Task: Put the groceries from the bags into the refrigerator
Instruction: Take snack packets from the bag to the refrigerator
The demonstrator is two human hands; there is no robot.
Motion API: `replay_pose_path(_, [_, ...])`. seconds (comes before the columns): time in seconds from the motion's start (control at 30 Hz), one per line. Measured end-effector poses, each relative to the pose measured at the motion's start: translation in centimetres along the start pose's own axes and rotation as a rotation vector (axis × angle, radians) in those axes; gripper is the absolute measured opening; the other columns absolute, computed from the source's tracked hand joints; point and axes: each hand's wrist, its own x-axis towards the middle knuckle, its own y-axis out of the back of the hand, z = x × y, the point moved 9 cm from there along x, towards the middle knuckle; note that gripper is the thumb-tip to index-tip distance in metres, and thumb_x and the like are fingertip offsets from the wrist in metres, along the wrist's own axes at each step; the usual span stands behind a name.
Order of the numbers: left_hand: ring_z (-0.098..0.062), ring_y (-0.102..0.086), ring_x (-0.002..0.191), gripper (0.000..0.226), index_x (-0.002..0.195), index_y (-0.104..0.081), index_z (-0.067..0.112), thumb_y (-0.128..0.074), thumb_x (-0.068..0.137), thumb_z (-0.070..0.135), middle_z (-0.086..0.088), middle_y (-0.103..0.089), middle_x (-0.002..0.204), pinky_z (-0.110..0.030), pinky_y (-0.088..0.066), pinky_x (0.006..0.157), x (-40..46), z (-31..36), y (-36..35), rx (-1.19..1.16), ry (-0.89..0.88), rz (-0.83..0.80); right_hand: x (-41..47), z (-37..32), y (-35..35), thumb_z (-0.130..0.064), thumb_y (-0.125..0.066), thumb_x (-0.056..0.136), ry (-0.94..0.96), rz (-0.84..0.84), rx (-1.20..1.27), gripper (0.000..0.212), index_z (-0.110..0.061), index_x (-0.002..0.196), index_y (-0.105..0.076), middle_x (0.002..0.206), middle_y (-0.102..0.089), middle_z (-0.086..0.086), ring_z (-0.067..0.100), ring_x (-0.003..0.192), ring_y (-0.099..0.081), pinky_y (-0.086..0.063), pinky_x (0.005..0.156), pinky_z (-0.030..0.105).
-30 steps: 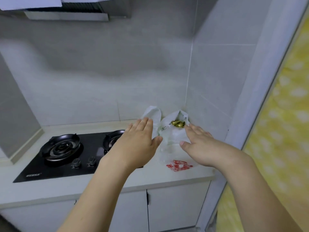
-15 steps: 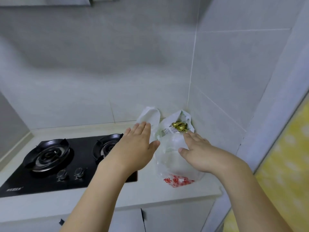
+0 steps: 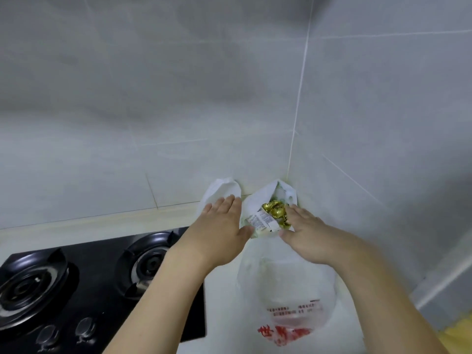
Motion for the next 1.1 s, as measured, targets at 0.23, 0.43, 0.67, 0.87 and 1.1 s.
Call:
replay_pose_path(0.23, [-0.016, 0.008, 0.153, 0.071, 0.158, 0.003, 0.014, -0.030, 0.105, 0.047, 0.000, 0.007, 0.167, -0.032, 0.004, 0.124, 8.1, 1.2, 0.5, -0.001, -0.066, -0.010, 8.5, 3.3, 1.6, -0.036, -0.027, 0.105, -0.011, -0.040, 0.035, 0.063, -0.012, 0.156, 0.002, 0.164, 0.009, 0.001, 0.015, 0.151, 0.006, -0.003, 0.120, 0.031])
replay_pose_path(0.43, [-0.015, 0.006, 0.153, 0.071, 0.158, 0.003, 0.016, -0.033, 0.105, 0.046, 0.000, 0.003, 0.167, -0.031, 0.002, 0.123, 15.4, 0.6, -1.0, -0.011, -0.075, -0.057, 16.2, 5.8, 2.6, -0.032, -0.031, 0.105, -0.006, -0.068, 0.150, 0.061, -0.013, 0.157, -0.005, 0.165, 0.001, 0.000, 0.016, 0.151, -0.002, -0.013, 0.118, 0.033])
replay_pose_path(0.67, [-0.023, -0.025, 0.147, 0.063, 0.157, -0.018, 0.019, -0.038, 0.103, 0.046, 0.002, -0.024, 0.162, -0.037, -0.026, 0.117, 23.9, -1.4, -5.0, -0.069, -0.059, -0.111, 24.8, 11.0, 3.5, -0.024, -0.033, 0.104, -0.135, 0.045, 0.218, 0.040, -0.011, 0.142, -0.039, 0.146, -0.043, 0.008, 0.024, 0.128, -0.045, -0.037, 0.103, 0.035])
replay_pose_path(0.87, [-0.026, -0.052, 0.124, 0.048, 0.142, -0.042, 0.017, -0.043, 0.100, 0.040, -0.004, -0.048, 0.143, -0.041, -0.047, 0.098, 31.3, -2.3, -13.1, -0.114, -0.070, -0.241, 30.8, 16.1, 0.6, -0.012, -0.038, 0.099, -0.274, 0.124, 0.223, 0.042, -0.015, 0.139, -0.048, 0.139, -0.051, 0.008, 0.026, 0.120, -0.052, -0.043, 0.093, 0.033])
replay_pose_path(1.1, [-0.029, -0.046, 0.129, 0.055, 0.142, -0.039, 0.018, -0.051, 0.093, 0.037, -0.005, -0.045, 0.144, -0.045, -0.044, 0.103, 35.8, -4.5, -24.1, 0.017, 0.032, -0.367, 36.8, 16.3, -5.4, -0.007, -0.041, 0.098, -0.161, 0.062, 0.297, 0.045, -0.019, 0.140, -0.051, 0.142, -0.050, 0.005, 0.022, 0.125, -0.050, -0.044, 0.098, 0.033])
